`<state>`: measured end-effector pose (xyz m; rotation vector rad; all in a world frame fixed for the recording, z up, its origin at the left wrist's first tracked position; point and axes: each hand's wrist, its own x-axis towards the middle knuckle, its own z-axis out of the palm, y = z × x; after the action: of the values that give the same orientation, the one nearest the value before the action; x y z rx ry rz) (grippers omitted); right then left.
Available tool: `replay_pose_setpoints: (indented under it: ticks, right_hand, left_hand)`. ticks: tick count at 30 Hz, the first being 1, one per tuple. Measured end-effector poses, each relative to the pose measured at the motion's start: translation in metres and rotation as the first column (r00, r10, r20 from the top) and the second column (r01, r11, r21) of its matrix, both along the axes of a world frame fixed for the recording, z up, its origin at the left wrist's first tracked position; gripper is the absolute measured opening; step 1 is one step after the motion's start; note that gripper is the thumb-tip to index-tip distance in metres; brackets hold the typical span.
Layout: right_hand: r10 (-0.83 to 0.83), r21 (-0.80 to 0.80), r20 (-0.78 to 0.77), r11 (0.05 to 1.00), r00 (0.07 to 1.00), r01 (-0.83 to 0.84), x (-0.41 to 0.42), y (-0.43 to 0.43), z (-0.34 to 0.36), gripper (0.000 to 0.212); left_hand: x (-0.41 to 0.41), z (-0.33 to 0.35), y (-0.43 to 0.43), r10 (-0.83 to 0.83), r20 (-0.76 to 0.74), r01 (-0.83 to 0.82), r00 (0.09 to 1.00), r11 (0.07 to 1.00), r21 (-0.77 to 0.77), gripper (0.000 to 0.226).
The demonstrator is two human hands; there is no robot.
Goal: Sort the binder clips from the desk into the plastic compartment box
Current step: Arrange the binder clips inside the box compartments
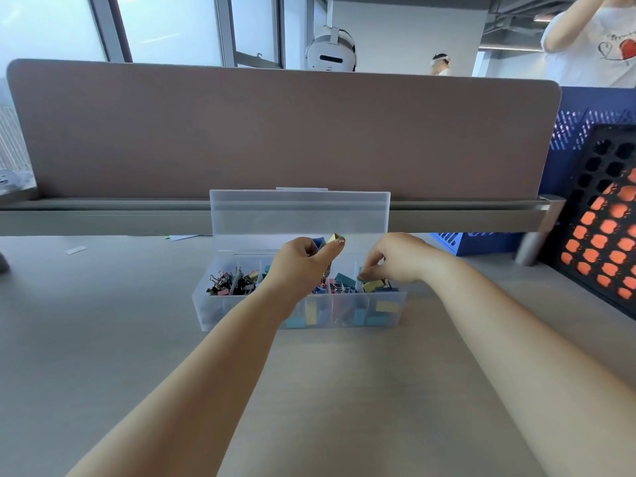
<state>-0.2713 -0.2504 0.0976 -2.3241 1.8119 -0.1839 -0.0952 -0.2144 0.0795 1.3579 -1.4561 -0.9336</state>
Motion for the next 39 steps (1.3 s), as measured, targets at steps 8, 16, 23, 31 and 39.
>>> replay_pose_setpoints:
  ticks: [8, 16, 23, 31, 39]
  right_hand:
    - [0.027, 0.047, -0.123, 0.999, 0.992, -0.021, -0.013, 0.003, -0.009, 0.030]
    - [-0.005, -0.105, 0.051, 0.994, 0.999, 0.010, -0.017, 0.014, -0.002, 0.015]
    - [0.038, -0.198, 0.187, 0.980, 0.982, 0.000, -0.015, 0.013, -0.010, 0.020]
    - [0.128, -0.280, 0.155, 0.957, 0.980, -0.081, -0.002, 0.008, -0.013, 0.008]
    - [0.093, -0.096, 0.268, 0.993, 0.959, -0.070, -0.008, 0.012, -0.011, 0.033]
  left_hand:
    - [-0.001, -0.002, -0.001, -0.006, 0.023, 0.007, 1.000, 1.000, -0.023, 0.044]
    - [-0.001, -0.003, -0.003, 0.003, 0.038, -0.002, 0.999, 1.000, -0.021, 0.044]
    - [-0.002, -0.002, -0.002, 0.004, 0.046, -0.003, 0.999, 1.000, -0.028, 0.044]
    - [-0.002, -0.002, -0.001, 0.004, 0.045, -0.003, 0.999, 1.000, -0.027, 0.043]
    - [-0.002, -0.001, 0.000, 0.002, 0.023, -0.002, 1.000, 1.000, -0.023, 0.044]
